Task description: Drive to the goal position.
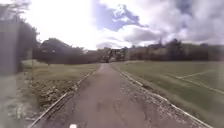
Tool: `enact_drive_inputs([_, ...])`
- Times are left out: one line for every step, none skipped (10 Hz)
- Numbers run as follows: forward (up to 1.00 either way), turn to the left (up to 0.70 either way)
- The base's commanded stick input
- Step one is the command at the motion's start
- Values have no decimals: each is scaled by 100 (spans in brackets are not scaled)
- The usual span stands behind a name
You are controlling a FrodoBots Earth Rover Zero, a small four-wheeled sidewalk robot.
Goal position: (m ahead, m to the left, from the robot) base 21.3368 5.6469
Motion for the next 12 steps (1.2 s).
enact_drive_inputs([70, 1])
enact_drive_inputs([70, 1])
enact_drive_inputs([70, 1])
enact_drive_inputs([70, 1])
enact_drive_inputs([70, 1])
enact_drive_inputs([70, 1])
enact_drive_inputs([70, 1])
enact_drive_inputs([70, 1])
enact_drive_inputs([70, 1])
enact_drive_inputs([70, 1])
enact_drive_inputs([70, 1])
enact_drive_inputs([70, 1])
